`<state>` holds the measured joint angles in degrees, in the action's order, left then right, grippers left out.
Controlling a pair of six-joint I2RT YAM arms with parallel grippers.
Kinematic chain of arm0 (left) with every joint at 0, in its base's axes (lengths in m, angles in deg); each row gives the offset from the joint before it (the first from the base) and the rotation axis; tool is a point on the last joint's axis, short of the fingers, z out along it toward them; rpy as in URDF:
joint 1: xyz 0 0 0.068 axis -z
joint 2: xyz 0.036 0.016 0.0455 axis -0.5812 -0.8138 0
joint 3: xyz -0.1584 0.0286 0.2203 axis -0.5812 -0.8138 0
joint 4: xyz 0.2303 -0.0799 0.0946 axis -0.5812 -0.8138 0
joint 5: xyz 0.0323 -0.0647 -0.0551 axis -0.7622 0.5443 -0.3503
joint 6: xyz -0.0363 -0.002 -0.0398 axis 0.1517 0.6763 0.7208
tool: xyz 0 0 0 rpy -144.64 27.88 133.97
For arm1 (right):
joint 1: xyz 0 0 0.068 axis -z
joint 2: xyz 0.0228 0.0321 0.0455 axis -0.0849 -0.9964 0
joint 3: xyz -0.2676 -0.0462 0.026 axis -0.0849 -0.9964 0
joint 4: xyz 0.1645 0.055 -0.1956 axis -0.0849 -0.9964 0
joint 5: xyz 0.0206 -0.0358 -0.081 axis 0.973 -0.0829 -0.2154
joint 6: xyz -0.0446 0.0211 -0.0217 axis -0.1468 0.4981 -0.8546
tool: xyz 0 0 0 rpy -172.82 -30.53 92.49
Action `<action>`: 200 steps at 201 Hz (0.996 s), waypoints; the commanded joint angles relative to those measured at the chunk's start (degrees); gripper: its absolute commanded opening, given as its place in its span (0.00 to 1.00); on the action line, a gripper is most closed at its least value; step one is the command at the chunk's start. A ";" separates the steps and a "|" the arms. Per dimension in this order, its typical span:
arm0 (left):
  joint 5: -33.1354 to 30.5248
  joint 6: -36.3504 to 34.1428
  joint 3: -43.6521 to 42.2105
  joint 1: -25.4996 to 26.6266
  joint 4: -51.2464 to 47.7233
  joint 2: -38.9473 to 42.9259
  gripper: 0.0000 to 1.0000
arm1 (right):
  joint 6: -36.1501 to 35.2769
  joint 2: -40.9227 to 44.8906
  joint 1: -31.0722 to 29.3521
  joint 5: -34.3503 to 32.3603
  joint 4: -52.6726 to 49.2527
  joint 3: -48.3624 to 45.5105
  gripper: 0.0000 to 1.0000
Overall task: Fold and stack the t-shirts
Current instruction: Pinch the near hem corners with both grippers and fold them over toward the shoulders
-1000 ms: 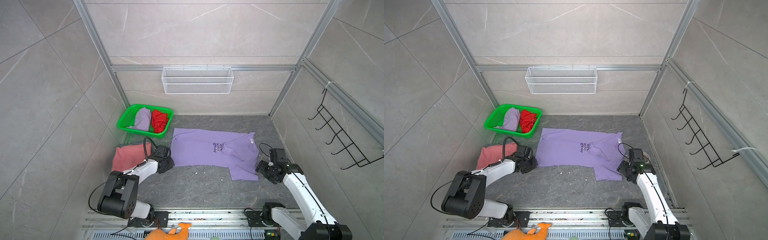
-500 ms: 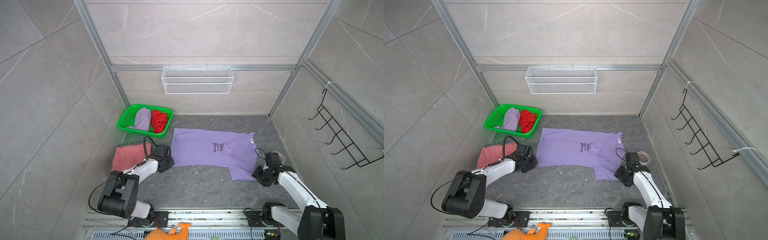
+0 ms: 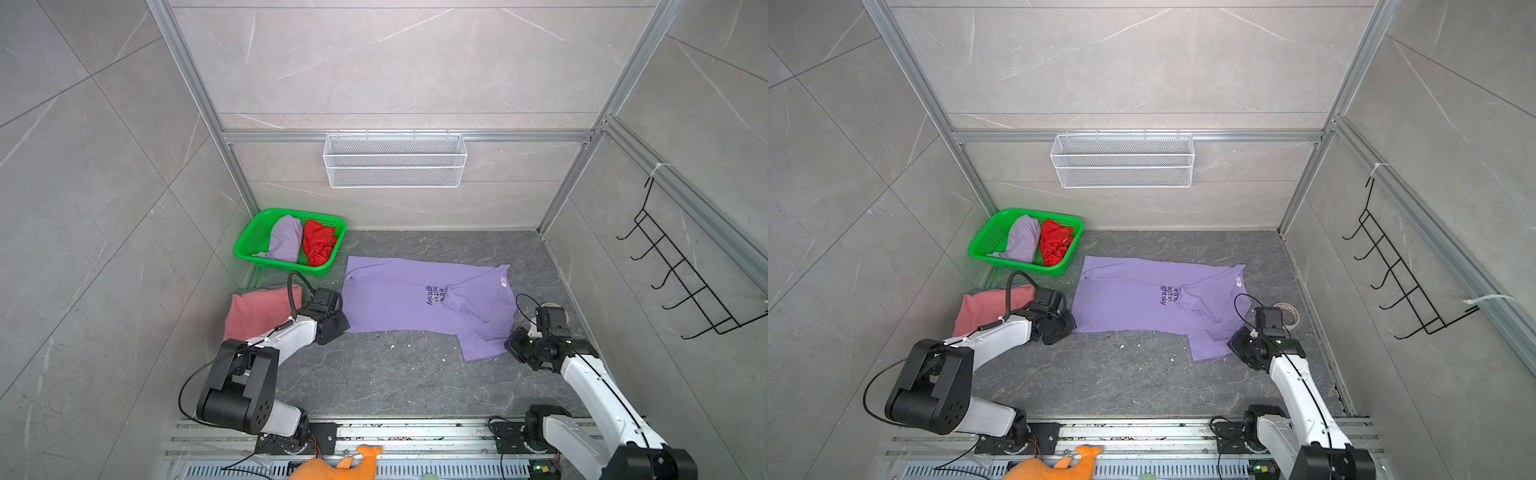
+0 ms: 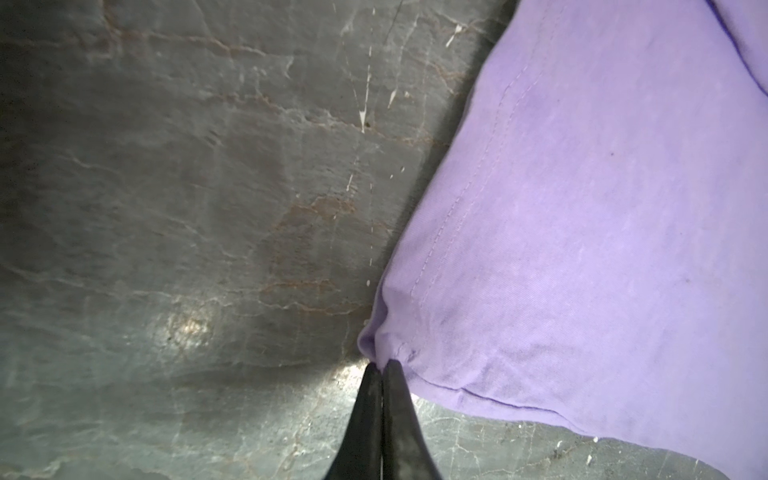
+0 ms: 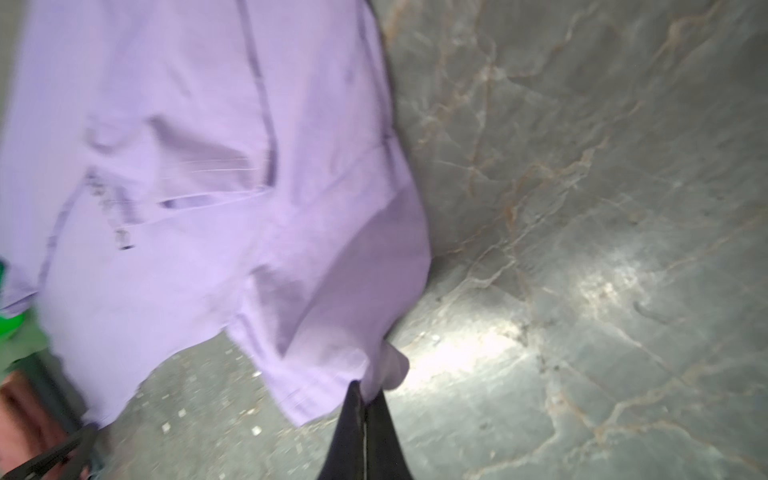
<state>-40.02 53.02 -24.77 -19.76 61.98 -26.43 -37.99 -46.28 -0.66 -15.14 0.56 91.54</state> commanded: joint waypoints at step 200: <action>2.37 -11.99 32.02 -5.62 -5.74 -17.40 0.00 | -1.14 -36.60 0.59 -1.89 11.50 38.17 0.00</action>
<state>-37.12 42.00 5.15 -23.57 55.49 -42.28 -38.23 -80.48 -0.64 -14.77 10.98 126.29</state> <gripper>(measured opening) 0.050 0.050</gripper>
